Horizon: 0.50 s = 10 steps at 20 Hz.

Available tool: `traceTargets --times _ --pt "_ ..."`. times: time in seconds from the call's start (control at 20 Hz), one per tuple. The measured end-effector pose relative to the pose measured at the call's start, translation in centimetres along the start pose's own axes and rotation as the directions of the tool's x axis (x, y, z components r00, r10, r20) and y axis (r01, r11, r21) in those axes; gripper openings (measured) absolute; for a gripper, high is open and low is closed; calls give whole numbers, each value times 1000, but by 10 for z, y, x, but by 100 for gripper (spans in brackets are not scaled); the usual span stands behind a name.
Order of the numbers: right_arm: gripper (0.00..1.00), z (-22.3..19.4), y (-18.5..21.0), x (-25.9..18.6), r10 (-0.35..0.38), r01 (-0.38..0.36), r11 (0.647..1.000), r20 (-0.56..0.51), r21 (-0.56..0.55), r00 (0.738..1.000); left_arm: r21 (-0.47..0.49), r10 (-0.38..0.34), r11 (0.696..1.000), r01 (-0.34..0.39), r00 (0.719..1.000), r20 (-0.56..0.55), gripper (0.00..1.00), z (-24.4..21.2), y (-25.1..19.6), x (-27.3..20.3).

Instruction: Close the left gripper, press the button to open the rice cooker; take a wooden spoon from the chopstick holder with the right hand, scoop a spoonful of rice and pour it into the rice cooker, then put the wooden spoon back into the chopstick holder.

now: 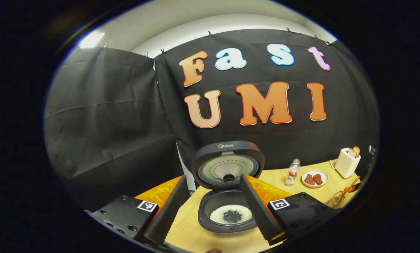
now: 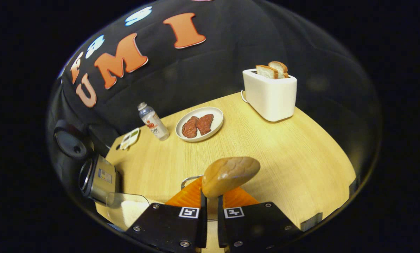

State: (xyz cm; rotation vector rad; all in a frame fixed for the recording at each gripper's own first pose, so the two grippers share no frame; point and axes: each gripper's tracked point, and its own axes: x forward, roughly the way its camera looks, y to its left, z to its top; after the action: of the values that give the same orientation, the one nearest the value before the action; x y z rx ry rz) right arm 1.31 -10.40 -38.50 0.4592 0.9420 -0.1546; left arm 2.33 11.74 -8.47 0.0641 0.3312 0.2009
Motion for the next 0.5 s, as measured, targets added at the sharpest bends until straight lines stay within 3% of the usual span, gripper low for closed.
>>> traceTargets --times 0.25,0.35,0.45,0.5 --pt "22 -15 -18 -22 13 -8 995 -52 103 999 -35 -2 999 0 999 -50 100 6 5 44" --pt "32 -19 -23 -32 10 -3 994 -63 112 998 -45 -10 999 8 999 -43 100 20 2 64" --pt "58 -22 -32 -45 -10 16 995 -57 98 998 -49 -19 999 17 999 -48 100 32 -1 86" --pt "57 -22 -36 -54 -20 24 996 -48 90 999 -49 -24 999 22 999 -48 100 36 -5 97"
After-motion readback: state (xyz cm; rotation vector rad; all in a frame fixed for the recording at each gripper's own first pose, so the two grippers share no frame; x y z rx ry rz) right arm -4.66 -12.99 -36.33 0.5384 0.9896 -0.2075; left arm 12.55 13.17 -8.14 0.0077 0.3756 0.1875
